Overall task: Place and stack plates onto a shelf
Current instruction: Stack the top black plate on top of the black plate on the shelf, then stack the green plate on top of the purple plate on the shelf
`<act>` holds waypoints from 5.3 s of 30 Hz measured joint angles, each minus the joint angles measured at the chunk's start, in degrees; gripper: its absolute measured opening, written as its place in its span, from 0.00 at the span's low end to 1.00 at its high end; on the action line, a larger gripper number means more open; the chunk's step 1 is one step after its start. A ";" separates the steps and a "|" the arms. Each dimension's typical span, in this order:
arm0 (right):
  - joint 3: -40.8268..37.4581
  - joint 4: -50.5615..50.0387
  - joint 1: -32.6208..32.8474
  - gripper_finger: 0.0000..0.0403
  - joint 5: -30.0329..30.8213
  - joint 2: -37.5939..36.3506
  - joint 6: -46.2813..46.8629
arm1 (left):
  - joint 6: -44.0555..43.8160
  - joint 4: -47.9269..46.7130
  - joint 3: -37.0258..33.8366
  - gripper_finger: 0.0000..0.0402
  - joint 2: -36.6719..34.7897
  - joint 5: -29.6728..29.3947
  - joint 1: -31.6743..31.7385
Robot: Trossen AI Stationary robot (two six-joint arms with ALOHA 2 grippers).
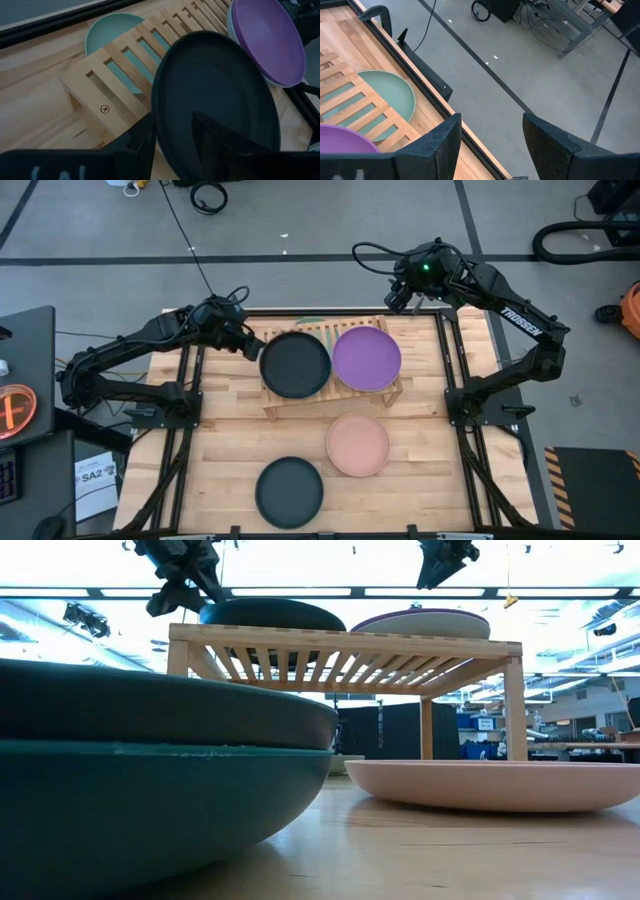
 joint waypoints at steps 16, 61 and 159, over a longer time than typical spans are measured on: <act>-1.22 3.34 0.07 0.54 -14.94 -0.04 -3.17 | 7.29 10.38 0.00 0.35 0.02 -6.56 1.12; -11.93 18.07 17.07 0.54 -23.89 3.23 0.68 | 15.75 30.69 0.04 0.35 39.90 30.47 35.47; -28.35 39.91 25.24 0.54 -23.50 3.17 0.00 | 22.58 24.49 -0.02 0.34 48.92 20.84 20.26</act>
